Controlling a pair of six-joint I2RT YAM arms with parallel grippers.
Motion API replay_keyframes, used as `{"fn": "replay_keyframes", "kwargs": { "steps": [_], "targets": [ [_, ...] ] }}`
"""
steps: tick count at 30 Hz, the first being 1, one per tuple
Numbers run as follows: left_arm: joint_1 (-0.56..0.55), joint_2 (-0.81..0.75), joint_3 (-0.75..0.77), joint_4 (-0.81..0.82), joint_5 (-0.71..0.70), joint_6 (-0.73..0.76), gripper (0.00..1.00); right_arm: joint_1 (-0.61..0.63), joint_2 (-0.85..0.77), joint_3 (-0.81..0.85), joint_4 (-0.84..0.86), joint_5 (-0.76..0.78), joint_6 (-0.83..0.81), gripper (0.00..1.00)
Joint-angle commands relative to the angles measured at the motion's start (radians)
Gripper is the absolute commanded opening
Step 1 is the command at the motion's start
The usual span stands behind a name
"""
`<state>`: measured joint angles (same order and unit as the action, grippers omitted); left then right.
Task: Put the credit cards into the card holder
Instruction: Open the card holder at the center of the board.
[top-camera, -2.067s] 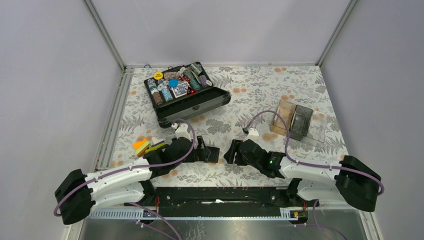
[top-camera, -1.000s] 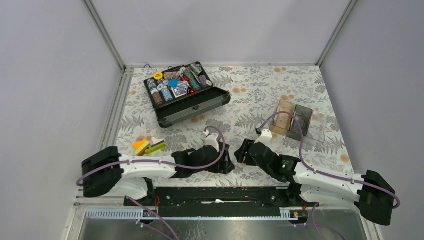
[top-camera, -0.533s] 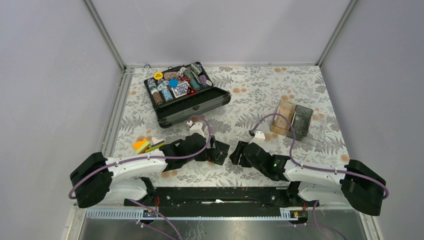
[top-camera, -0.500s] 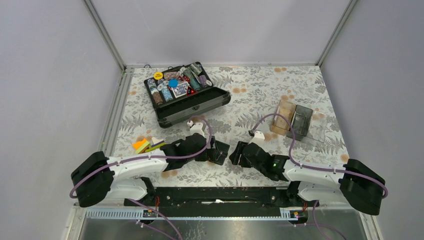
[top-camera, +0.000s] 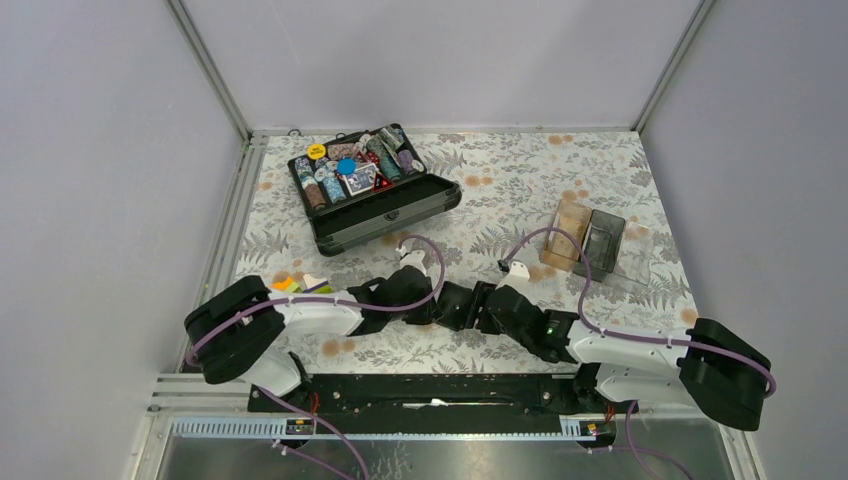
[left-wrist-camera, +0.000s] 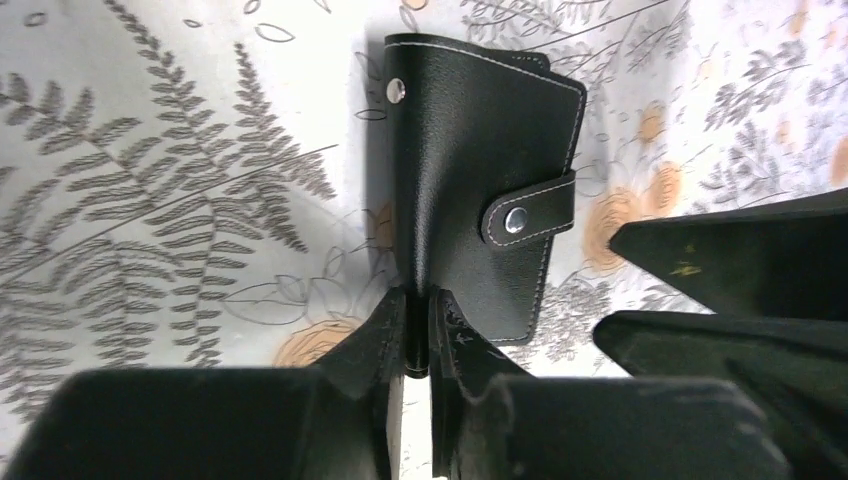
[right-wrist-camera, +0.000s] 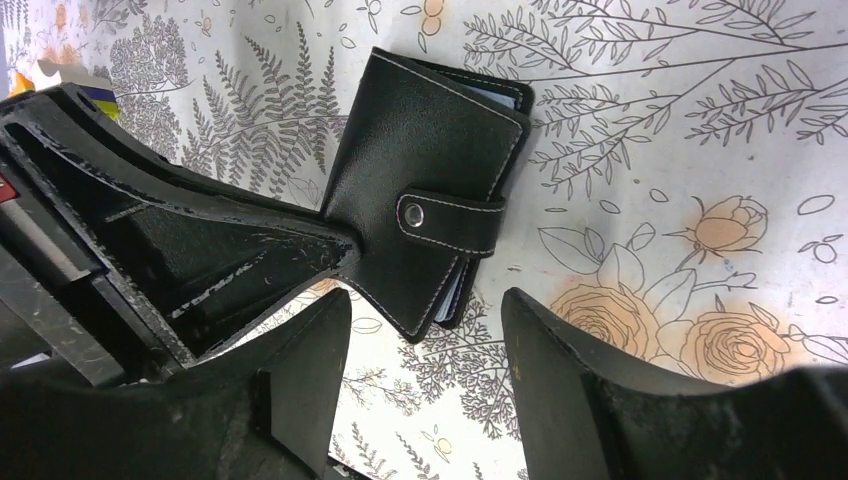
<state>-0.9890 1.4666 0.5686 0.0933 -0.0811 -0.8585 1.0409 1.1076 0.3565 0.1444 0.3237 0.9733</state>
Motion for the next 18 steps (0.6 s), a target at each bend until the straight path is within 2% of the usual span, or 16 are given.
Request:
{"fn": "replay_keyframes", "kwargs": {
  "steps": [1,6,12,18],
  "targets": [
    [0.0,0.026,-0.015,0.038,0.062,-0.023,0.0,0.002,-0.036,-0.03,0.024,0.048,0.005,0.64],
    [-0.001,-0.136,-0.072,0.065,-0.01,-0.014,0.0,-0.008,-0.046,-0.028,0.023,0.042,0.001,0.66],
    [-0.001,-0.41,-0.15,0.09,-0.059,0.07,0.0,-0.076,-0.159,-0.011,0.085,-0.076,-0.002,0.7],
    [0.001,-0.689,-0.186,0.047,-0.048,0.161,0.0,-0.128,-0.361,-0.095,0.289,-0.163,-0.015,0.91]
  ]
}}
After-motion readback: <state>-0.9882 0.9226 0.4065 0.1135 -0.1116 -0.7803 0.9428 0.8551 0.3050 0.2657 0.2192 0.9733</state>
